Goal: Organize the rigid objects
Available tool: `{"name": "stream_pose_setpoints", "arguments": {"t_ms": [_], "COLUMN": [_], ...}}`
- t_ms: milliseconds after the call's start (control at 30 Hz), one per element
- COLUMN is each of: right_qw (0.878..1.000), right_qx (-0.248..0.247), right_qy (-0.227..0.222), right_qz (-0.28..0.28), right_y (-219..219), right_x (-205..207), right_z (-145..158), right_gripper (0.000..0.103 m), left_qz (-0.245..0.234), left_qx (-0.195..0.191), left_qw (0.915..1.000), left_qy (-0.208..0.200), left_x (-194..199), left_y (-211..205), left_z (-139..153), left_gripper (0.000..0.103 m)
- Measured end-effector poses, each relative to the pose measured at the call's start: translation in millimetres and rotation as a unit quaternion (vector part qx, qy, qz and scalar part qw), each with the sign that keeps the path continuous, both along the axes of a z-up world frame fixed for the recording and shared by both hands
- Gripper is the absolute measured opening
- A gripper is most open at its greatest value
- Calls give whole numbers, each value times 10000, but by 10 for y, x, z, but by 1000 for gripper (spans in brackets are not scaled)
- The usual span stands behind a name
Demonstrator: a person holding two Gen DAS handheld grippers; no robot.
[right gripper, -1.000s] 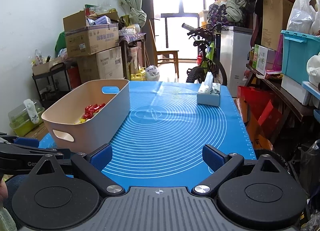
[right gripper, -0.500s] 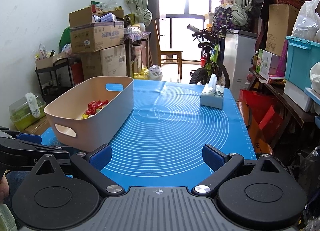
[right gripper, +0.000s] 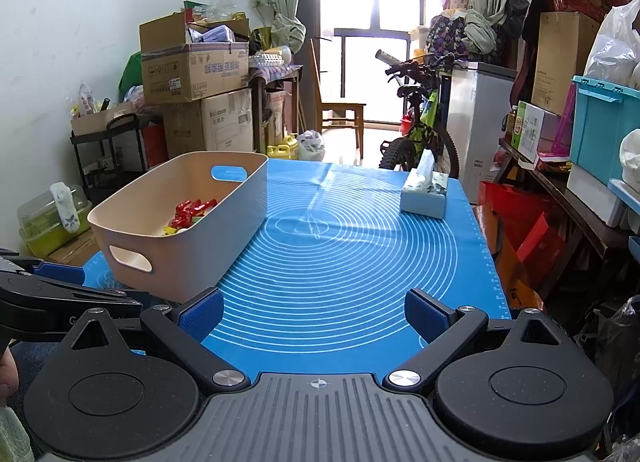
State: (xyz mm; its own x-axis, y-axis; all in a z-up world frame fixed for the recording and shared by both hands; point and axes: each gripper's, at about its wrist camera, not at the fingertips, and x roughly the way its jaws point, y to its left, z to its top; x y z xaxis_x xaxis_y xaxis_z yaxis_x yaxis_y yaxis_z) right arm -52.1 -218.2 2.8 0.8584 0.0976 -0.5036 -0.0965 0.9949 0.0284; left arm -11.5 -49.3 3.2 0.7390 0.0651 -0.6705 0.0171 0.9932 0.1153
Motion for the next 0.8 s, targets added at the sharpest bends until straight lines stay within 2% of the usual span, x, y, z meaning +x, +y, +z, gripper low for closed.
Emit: {"name": "stream_pose_setpoints", "arguments": {"t_ms": [800], "right_qw": [10000], "right_qx": [-1], "right_qy": [3], "right_qz": [5], "right_y": [-5], "right_x": [-2], "right_z": [-5], "right_gripper": [97], "left_qz": [-33], "left_qx": [41], "left_qw": [10000], "left_qy": [-21], "left_x": [-14], "left_y": [-37], "left_z": [14], "left_gripper": [70]}}
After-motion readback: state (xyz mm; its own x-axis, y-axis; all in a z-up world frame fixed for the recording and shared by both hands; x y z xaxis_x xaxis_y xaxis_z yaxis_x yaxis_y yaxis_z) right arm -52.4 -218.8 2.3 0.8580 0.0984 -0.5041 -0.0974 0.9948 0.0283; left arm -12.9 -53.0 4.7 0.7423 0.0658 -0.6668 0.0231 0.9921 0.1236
